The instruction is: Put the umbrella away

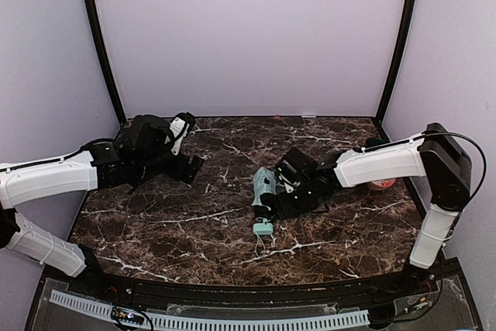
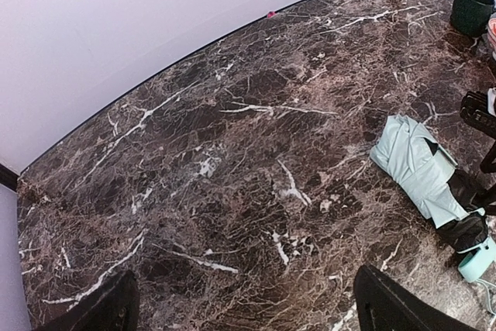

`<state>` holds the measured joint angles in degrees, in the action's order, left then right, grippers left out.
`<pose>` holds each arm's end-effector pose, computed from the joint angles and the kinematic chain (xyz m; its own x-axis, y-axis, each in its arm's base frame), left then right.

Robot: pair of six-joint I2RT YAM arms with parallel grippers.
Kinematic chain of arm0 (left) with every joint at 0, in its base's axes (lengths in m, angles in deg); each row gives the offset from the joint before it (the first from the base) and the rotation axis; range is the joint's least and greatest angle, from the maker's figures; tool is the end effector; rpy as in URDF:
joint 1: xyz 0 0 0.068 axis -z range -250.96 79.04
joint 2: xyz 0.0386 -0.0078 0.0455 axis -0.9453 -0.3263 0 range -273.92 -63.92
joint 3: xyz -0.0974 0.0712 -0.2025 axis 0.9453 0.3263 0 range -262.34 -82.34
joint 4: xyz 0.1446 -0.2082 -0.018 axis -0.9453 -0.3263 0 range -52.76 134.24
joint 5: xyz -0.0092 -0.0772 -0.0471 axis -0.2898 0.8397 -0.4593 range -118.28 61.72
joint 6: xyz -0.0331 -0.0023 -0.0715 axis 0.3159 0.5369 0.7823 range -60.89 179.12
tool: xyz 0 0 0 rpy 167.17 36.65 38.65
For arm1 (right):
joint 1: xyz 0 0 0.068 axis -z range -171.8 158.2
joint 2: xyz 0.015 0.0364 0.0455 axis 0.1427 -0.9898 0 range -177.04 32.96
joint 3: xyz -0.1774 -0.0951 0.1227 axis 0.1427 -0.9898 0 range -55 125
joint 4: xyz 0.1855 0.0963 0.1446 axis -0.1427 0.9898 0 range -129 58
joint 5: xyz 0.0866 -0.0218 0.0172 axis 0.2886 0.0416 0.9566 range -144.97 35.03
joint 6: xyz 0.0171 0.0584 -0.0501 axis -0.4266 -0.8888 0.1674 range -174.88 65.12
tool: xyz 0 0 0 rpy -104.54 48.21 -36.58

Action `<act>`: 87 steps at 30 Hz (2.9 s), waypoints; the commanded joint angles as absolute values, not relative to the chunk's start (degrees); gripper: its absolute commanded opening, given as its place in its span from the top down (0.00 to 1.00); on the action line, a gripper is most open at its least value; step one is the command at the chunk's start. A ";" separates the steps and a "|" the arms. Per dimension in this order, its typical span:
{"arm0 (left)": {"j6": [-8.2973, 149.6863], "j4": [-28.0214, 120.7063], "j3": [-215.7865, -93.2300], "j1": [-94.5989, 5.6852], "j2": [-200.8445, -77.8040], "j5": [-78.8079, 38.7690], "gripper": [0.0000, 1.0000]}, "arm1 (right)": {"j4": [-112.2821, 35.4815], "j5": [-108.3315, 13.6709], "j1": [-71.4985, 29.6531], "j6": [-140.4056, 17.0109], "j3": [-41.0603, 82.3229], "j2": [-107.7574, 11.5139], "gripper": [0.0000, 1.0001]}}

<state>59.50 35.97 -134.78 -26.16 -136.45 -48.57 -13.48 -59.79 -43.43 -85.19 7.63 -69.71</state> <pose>0.2411 -0.2064 0.2382 -0.3400 0.3288 -0.8811 0.4420 0.8828 0.1588 0.2206 0.2695 0.0981 -0.8712 -0.2903 -0.3960 -0.3707 0.9177 0.1428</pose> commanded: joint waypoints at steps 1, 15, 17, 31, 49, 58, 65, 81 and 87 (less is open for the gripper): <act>58.47 37.31 -133.84 -26.13 -136.45 -50.78 0.01 | -15.38 -63.32 -40.72 -84.25 5.47 -64.18 0.32; 59.74 42.70 -131.53 -37.26 -136.93 -59.23 0.01 | -40.33 -61.63 -9.58 -70.05 -13.44 -32.88 0.00; 60.54 44.78 -130.29 -40.34 -136.26 -59.98 0.01 | -44.84 -61.59 -5.56 -69.49 -17.20 -30.04 0.00; 60.67 79.33 -109.94 -61.33 -129.89 -60.90 0.01 | -74.56 -77.16 -0.70 -65.72 -39.35 -22.37 0.00; 50.35 119.74 -97.04 -63.82 -152.54 -48.12 0.01 | -99.37 -56.22 12.95 -65.70 -43.58 -41.36 0.00; 51.17 123.43 -93.75 -64.69 -151.80 -43.73 0.01 | -105.06 -51.03 13.34 -61.22 -45.46 -41.63 0.00; 53.36 123.10 -94.42 -64.96 -154.16 -46.48 0.01 | -108.85 -49.42 13.33 -60.02 -48.11 -40.24 0.01; 52.98 124.96 -94.73 -65.24 -155.38 -46.65 0.01 | -111.94 -50.12 13.57 -58.50 -42.16 -54.31 0.00; 53.12 124.59 -94.91 -65.42 -155.37 -46.35 0.01 | -114.06 -51.97 13.46 -59.30 -42.66 -54.82 0.00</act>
<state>52.48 123.94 -93.98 -64.98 -155.42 -46.19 -112.58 -49.98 13.24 -58.63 -43.06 -54.81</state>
